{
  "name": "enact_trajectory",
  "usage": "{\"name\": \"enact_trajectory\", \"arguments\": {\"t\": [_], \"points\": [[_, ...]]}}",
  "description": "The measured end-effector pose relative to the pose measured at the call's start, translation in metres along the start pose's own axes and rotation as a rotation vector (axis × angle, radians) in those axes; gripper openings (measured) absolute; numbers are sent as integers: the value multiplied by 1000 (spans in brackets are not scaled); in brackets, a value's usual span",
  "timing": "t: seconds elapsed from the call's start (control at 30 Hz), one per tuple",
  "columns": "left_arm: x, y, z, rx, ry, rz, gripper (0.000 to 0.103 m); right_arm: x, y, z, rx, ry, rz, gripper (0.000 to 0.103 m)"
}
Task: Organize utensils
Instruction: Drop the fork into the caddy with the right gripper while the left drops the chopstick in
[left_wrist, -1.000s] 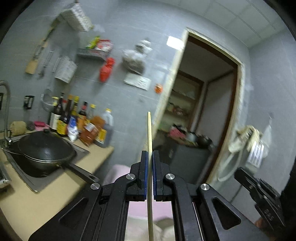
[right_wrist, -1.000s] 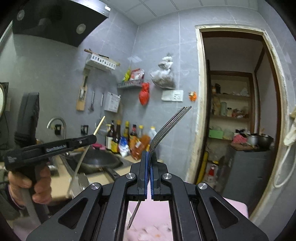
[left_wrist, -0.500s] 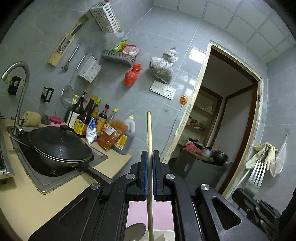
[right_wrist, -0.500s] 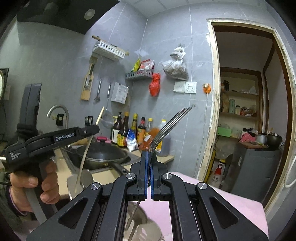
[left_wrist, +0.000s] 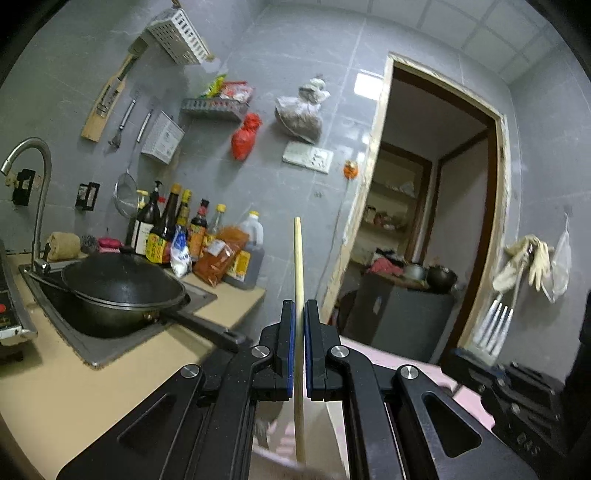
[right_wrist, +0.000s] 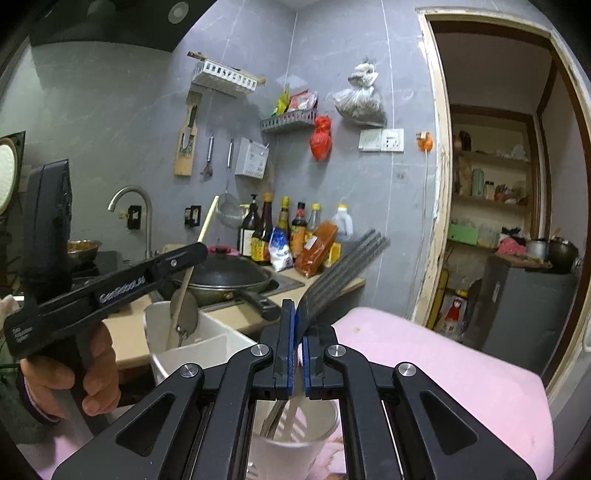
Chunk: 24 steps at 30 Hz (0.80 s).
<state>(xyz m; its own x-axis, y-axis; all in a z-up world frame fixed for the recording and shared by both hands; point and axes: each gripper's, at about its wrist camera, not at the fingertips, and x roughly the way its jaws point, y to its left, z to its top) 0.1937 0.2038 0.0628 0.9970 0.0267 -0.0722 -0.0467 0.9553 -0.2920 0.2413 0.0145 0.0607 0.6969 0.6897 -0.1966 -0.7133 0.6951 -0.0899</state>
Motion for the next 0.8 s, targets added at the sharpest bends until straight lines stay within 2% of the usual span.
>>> {"name": "enact_trajectory", "arguments": {"t": [0.13, 0.23, 0.33, 0.37, 0.43, 0.47, 0.5, 0.57, 0.63, 0.7, 0.73, 0.77, 0.8], "points": [[-5, -1, -10, 12, 69, -34, 3, -4, -1, -1, 17, 11, 24, 9], [-8, -2, -14, 21, 109, -48, 3, -8, -3, 0, 35, 5, 38, 18], [-12, -1, -15, 6, 140, -71, 4, -16, -6, 4, 55, -18, 42, 20], [-14, -1, -15, 5, 146, -77, 5, -20, -7, 6, 63, -29, 43, 23], [-17, -5, -14, 15, 155, -86, 8, -26, -10, 8, 79, -48, 43, 36], [-19, -7, -13, 21, 158, -91, 13, -31, -12, 11, 92, -64, 39, 53], [-21, -9, -12, 25, 159, -95, 18, -35, -13, 12, 101, -81, 36, 64], [-27, -14, -10, 22, 149, -98, 38, -46, -17, 16, 110, -113, 22, 70], [-32, -19, -6, 15, 139, -102, 43, -56, -20, 19, 107, -130, -1, 77], [-38, -26, -3, 23, 131, -105, 49, -66, -23, 22, 105, -150, -24, 88], [-40, -30, -1, 28, 123, -103, 56, -72, -25, 23, 105, -162, -36, 91], [-45, -35, 0, 33, 108, -98, 63, -79, -27, 23, 104, -172, -51, 99], [-48, -40, 2, 37, 96, -96, 67, -85, -30, 24, 105, -182, -66, 103]]}}
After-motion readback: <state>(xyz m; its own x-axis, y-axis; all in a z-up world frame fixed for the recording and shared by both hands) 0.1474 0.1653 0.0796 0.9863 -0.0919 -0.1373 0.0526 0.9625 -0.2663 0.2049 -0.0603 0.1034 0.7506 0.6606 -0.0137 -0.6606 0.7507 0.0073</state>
